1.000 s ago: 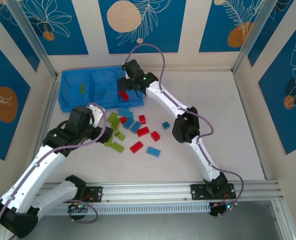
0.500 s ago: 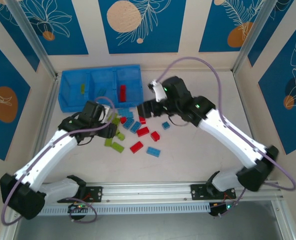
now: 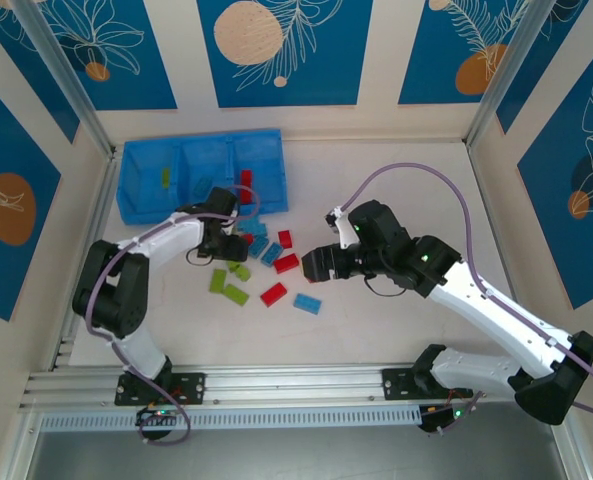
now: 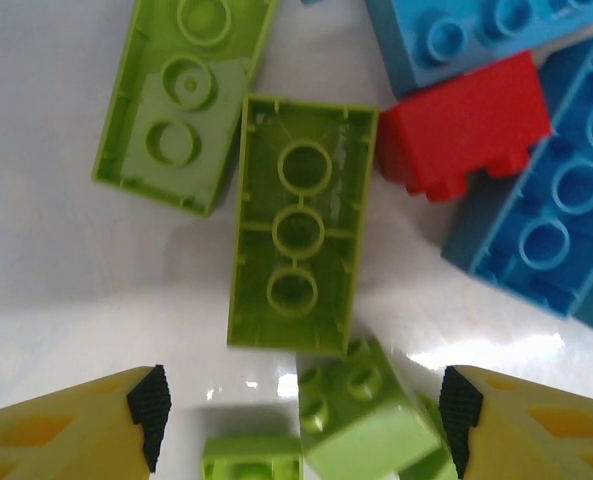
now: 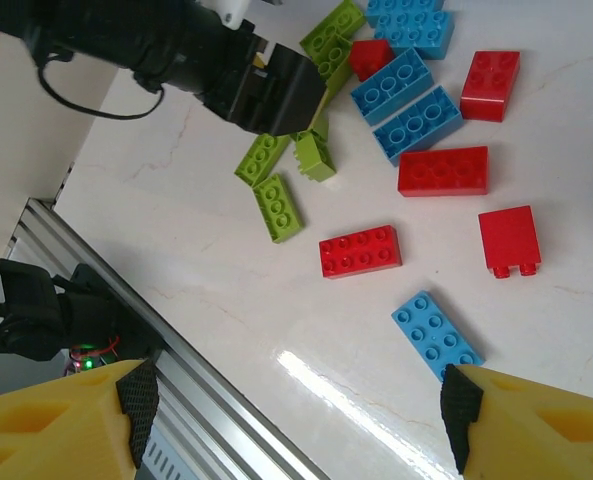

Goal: Sort the legos into containers by color

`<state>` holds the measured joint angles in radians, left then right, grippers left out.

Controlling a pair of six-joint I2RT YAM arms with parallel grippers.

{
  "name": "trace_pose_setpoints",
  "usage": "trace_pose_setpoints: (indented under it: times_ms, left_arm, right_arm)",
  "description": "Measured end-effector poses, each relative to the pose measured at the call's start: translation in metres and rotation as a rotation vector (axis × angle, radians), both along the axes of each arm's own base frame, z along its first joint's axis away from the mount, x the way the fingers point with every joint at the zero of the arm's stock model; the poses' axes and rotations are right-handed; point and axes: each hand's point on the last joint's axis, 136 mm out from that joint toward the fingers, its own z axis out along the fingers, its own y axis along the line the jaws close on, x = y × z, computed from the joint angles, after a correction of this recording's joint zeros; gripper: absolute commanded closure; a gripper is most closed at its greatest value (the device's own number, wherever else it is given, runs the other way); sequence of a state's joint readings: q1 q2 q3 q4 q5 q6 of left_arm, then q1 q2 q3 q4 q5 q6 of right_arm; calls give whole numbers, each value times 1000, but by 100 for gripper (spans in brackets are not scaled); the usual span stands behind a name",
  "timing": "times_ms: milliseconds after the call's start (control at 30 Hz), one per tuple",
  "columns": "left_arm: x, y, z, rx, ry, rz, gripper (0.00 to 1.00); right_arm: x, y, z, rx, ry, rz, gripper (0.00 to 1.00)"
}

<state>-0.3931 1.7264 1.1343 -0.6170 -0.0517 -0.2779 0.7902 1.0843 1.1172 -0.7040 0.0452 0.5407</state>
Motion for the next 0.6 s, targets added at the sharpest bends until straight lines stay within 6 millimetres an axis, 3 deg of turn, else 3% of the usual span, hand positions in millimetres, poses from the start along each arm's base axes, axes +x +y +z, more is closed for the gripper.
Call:
trace_pose_setpoints:
  times_ms: [267,467,600]
  left_arm:
    - [16,-5,-24,12,28,-19,57]
    - [16,-5,-28,16,36,-20,66]
    - [13,-4,-19,8,20,-19,69]
  right_arm:
    - [0,0,0,3,8,-10,23]
    - [2,-1,0,2,11,-34,23]
    - [2,-1,-1,-2,9,-44,23]
